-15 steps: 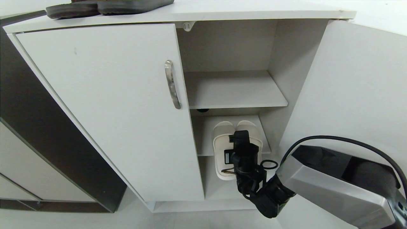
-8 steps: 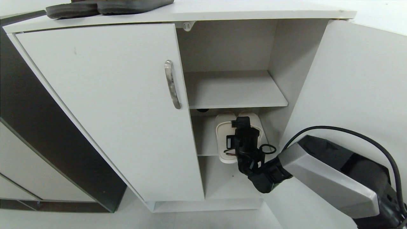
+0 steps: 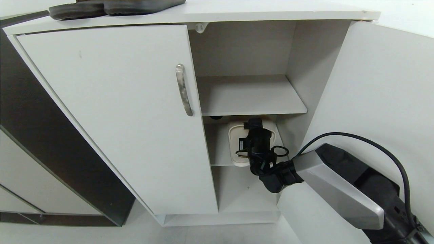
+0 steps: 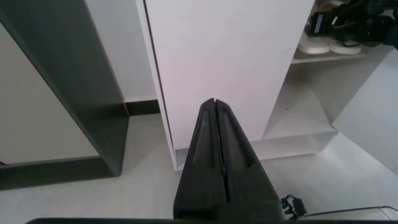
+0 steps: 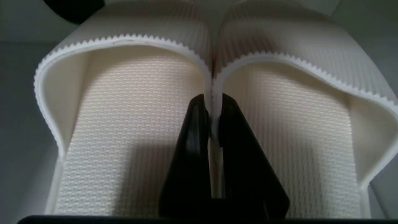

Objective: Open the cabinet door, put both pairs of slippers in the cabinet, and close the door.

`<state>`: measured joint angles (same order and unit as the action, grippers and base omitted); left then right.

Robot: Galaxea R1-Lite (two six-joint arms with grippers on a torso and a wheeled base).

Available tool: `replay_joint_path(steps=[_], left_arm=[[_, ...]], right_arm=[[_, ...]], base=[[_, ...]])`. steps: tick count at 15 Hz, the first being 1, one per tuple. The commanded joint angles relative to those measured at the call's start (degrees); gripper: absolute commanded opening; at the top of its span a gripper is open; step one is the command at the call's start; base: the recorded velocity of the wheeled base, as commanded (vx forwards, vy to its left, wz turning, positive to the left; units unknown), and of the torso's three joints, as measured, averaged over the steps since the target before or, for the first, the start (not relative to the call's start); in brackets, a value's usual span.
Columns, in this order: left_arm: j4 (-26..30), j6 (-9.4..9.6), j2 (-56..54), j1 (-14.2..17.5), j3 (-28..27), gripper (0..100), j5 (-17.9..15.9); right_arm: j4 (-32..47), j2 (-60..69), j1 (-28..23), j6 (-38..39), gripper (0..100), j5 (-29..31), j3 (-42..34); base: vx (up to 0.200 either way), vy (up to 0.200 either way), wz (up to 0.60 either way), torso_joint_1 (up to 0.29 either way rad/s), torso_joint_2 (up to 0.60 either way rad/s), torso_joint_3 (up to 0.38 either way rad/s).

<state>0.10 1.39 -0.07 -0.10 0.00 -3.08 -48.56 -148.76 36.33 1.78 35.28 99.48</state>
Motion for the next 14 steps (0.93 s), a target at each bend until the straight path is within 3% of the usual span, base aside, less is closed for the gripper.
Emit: replay_joint_path(steps=[1, 14], left_arm=[[0.0, 0.02, 0.1, 0.0, 0.0, 0, 0.0], [0.0, 0.02, 0.1, 0.0, 0.0, 0, 0.0]], right_arm=[[0.0, -1.0, -0.4, 0.2, 0, 0.1, 0.8], [0.9, -2.8, -0.4, 0.3, 0, 0.1, 0.8]], base=[[0.0, 0.0, 0.0, 0.0, 0.0, 0.0], [0.0, 0.0, 0.0, 0.0, 0.0, 0.0]])
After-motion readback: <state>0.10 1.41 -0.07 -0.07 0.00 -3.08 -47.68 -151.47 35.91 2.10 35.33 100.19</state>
